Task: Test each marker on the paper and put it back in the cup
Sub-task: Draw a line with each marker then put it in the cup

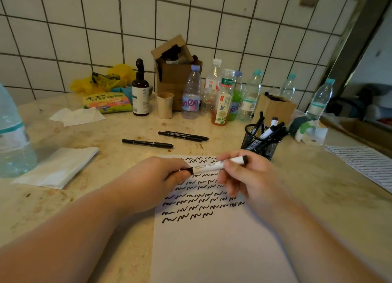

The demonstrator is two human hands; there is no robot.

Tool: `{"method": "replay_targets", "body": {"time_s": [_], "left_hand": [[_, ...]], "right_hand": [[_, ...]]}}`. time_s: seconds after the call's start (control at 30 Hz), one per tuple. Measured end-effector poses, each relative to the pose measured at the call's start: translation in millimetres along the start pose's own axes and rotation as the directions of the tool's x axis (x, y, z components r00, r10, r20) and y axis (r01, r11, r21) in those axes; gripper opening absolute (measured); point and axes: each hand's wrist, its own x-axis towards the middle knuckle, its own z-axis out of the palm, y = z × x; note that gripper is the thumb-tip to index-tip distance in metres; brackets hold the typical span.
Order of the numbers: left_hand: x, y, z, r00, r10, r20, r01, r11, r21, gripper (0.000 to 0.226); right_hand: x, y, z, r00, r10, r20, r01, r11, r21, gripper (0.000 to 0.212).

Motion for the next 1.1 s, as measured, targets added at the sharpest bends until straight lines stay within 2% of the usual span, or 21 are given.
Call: {"method": "replay_targets", "body": {"time_s": [0.1,0.2,0.33,0.43,0.57,0.7,0.83,0.97,1.1], "left_hand": [[-2.3,-1.9,-2.4,0.999,-0.033,-0.04,0.032,0.999,-0.005,0.019],[-3.4,-3.5,-3.7,0.998,-0.027,-0.064,0.028,0.999,0.022,0.021],[-4.2,-3.1,-3.6,0.999,-0.01,-0.044,0.012,0.999,0.046,0.021],[-3.7,-4.6,-3.2,0.999,-0.003,-0.052,0.006,0.999,0.05,0.021],[-3.4,-4.9,-1.3,0.999,-0.013,-0.036,0.016,0.998,0.066,0.02],[-2.7,-6.7,-1.0,1.0,-0.019,-0.011,0.02,0.998,0.059,0.019],[-3.1,-6.6,0.7,1.0,-0.022,0.0,0.022,0.997,0.078,0.014],[-1.9,-7.3,3.1,1.0,-0.027,-0.004,0.027,0.996,0.081,0.015],[-1.0,-3.7,2.8,0.999,-0.038,0.011,0.037,0.995,0.091,0.015]], "right_hand": [[3.2,-11.4,-2.4,0.979,-0.109,-0.17,0.08,0.983,-0.168,0.01],[6.0,-29.9,-13.3,0.917,-0.23,-0.325,0.131,0.945,-0.298,0.009],[16.0,-47.4,-35.2,0.819,-0.329,-0.471,0.083,0.879,-0.469,0.008],[22.7,-52.2,-48.9,0.796,-0.377,-0.475,-0.019,0.768,-0.64,0.005],[29.0,-60.0,-58.8,0.825,-0.346,-0.447,-0.146,0.634,-0.76,0.008],[41.0,-65.5,-58.8,0.845,-0.253,-0.472,-0.2,0.667,-0.717,0.014],[48.3,-65.3,-59.6,0.825,-0.289,-0.486,-0.149,0.718,-0.68,0.009],[48.0,-61.2,-50.8,0.85,-0.28,-0.446,-0.152,0.68,-0.717,0.008],[46.5,-49.5,-25.9,0.896,-0.272,-0.351,-0.087,0.668,-0.739,0.007]]}}
